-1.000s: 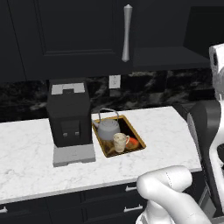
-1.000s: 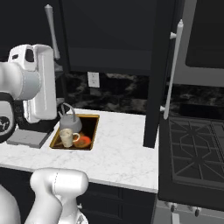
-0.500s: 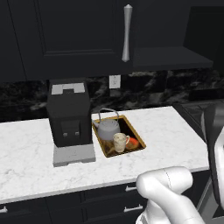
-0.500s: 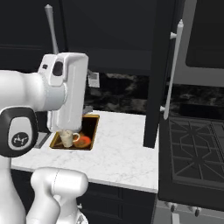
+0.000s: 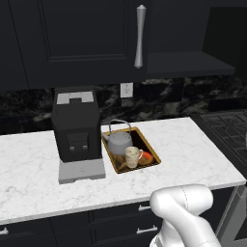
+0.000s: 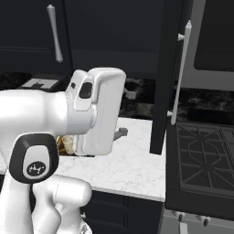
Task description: Pick the kettle from the counter and place it on the tray. Then pick the mug from the cabinet and place it on the tray. Then close the cabinet doors.
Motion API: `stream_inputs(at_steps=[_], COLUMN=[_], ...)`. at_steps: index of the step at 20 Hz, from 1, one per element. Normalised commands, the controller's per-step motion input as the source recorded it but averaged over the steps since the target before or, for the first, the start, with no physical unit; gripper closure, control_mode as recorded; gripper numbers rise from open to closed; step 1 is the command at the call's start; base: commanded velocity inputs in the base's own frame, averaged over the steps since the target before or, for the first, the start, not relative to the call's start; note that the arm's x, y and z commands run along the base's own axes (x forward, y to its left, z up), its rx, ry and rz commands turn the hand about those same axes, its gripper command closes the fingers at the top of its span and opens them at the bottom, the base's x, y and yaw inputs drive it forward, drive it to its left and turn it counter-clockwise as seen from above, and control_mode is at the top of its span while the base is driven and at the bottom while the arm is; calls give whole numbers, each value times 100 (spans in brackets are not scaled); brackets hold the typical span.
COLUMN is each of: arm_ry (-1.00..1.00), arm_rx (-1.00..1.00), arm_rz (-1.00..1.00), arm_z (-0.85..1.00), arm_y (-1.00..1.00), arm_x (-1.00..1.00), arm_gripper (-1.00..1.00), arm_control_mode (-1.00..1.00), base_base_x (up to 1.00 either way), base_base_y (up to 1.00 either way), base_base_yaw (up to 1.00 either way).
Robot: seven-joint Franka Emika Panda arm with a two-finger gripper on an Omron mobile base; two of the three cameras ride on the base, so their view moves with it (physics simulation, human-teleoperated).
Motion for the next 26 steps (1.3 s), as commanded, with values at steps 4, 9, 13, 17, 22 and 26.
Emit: stream_inputs(at_steps=[4, 9, 13, 17, 22, 26], arm_ry=[-6, -9, -3, 0, 5, 15], arm_rx=[-5, -4, 0, 0, 0, 0], arm_rz=[-19, -11, -5, -8, -11, 0], arm_z=[0, 1, 2, 0, 0, 0], arm_y=[-45, -43, -49, -42, -36, -25], arm_x=[-52, -46, -37, -11, 25, 40], arm_gripper=[-100, -100, -100, -100, -100, -100], arm_control_mode=[-100, -100, -100, -100, -100, -100], base_base_x=[0, 0, 0, 0, 0, 0], base_base_y=[0, 0, 0, 0, 0, 0], base_base_yaw=[0, 0, 0, 0, 0, 0])
